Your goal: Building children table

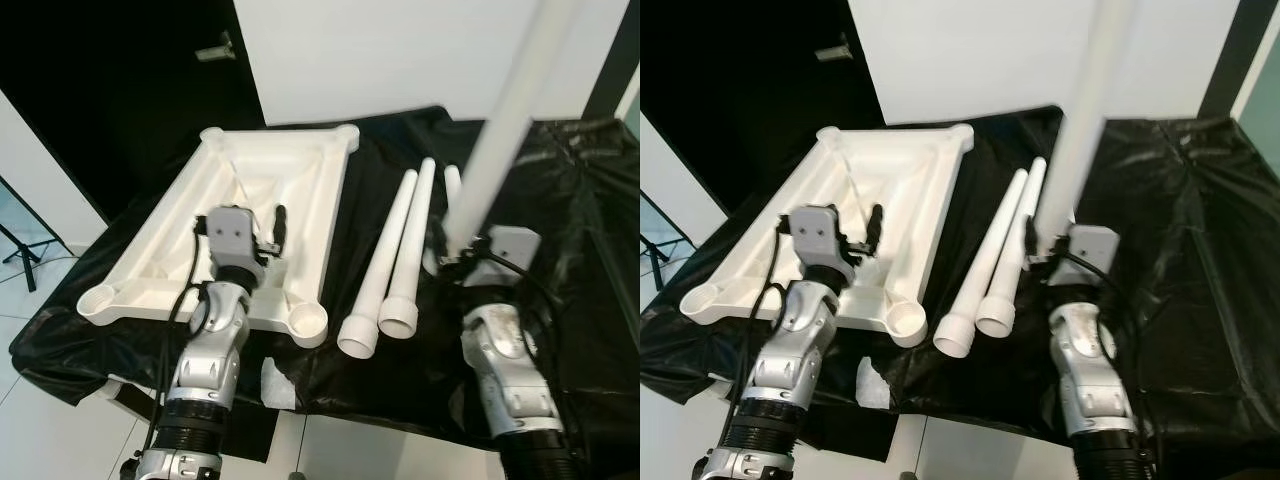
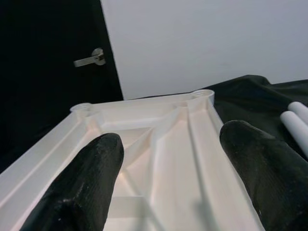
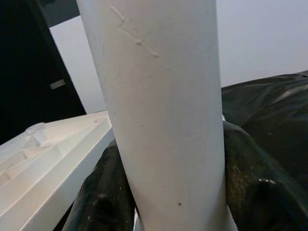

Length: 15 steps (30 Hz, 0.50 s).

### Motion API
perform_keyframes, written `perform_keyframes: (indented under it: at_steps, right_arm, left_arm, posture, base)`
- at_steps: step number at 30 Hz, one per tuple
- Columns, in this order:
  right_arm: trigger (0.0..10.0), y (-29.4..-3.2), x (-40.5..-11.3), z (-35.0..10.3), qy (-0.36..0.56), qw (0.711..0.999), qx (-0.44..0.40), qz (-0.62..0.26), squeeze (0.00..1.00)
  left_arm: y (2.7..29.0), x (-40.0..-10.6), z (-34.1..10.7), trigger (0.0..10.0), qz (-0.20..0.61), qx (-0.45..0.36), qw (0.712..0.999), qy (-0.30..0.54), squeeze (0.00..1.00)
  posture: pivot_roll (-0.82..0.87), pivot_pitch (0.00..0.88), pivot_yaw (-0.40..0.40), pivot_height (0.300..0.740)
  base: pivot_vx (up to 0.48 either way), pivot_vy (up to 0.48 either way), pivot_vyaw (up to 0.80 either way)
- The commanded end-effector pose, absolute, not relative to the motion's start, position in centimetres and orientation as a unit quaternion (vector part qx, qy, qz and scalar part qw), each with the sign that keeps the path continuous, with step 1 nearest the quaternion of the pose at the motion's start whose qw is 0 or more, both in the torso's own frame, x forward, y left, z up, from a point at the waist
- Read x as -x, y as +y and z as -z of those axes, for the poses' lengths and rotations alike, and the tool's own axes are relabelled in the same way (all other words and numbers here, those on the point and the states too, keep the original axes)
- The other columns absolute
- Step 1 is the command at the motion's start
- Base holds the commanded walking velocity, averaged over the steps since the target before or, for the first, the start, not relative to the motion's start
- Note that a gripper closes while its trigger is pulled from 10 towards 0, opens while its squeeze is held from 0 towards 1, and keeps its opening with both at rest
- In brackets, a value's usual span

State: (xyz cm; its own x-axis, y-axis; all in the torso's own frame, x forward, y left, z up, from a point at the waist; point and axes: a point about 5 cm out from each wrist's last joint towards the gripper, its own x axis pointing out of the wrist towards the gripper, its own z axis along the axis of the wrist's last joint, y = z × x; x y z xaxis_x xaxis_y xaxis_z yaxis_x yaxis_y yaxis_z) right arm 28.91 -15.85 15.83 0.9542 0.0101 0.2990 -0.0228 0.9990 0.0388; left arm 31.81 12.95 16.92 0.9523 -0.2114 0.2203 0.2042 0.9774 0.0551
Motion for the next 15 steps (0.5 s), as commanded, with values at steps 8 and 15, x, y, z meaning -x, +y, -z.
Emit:
perform_keyframes:
  at_steps: [8,15]
  right_arm:
    - [10.0,-15.34,-29.00,-15.79,-0.146,0.989,-0.011,-0.005,0.00]
    - [10.0,-15.71,-29.15,-15.85,-0.146,0.989,-0.008,0.001,0.00]
  left_arm:
    - [13.19,-31.79,-16.84,10.0,0.104,-0.022,0.988,-0.112,0.00]
    - [13.08,-31.86,-16.78,10.0,0.104,-0.021,0.988,-0.111,0.00]
  posture:
    - [-0.08,0.000,0.072,0.740]
    - [-0.08,0.000,0.066,0.740]
  base:
    - [0.000,0.000,-0.29]
    - [0.000,0.000,-0.77]
